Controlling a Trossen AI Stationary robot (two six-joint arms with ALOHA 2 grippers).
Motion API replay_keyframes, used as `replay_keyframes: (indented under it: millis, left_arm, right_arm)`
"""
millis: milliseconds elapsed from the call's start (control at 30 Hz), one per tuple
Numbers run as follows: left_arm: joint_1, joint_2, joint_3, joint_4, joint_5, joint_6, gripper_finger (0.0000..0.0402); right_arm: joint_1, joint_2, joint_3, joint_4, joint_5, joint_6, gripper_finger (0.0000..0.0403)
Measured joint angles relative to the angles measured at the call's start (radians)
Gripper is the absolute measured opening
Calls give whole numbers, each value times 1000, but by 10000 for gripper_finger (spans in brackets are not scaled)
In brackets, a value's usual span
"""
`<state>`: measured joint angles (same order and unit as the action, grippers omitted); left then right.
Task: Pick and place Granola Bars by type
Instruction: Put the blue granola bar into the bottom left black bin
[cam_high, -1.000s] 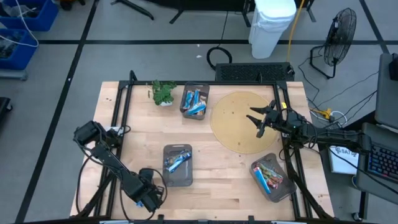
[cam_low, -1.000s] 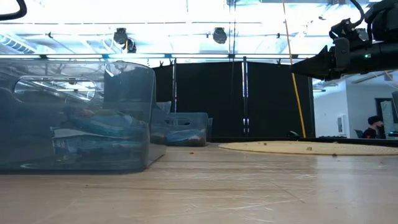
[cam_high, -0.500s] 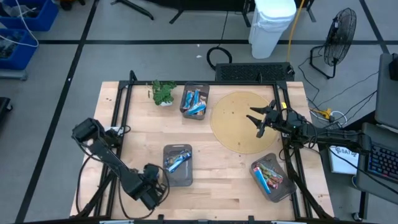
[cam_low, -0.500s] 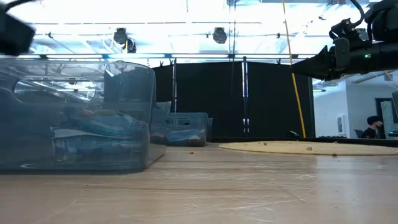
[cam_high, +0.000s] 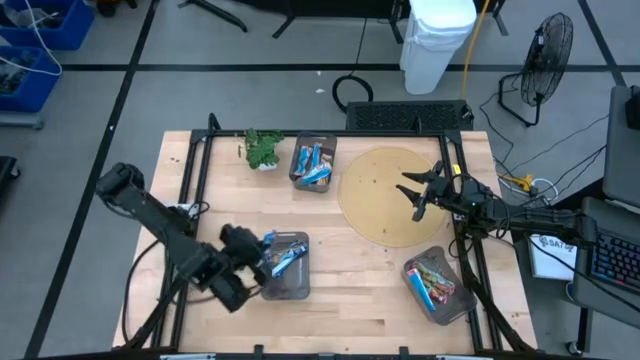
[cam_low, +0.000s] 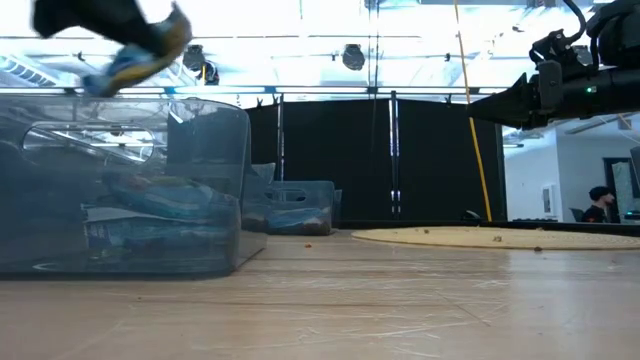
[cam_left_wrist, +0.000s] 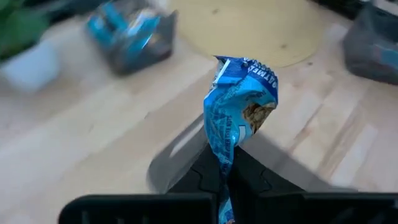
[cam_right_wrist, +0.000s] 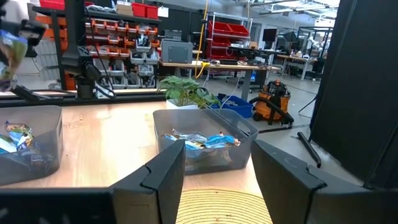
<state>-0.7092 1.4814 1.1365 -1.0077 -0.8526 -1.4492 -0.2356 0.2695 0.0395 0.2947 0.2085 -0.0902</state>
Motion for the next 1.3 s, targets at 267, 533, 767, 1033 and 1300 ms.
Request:
replay_keyframes:
  millis: [267,533,767,1033,1300]
  left_arm:
    - [169,29,0,408,165,591,13]
    - [263,72,-1,450,297,669,12]
    - [272,119,0,455,409,618,12]
    - [271,136,0,456,468,554,12]
    - [253,137,0,451,505,527,12]
  right_arm:
    - [0,0,0,0,0,0,180]
    - [0,0,0,0,0,0,178]
    - [0,0,0,0,0,0,179]
    - [0,0,0,0,0,0,180]
    - [0,0,0,0,0,0,177]
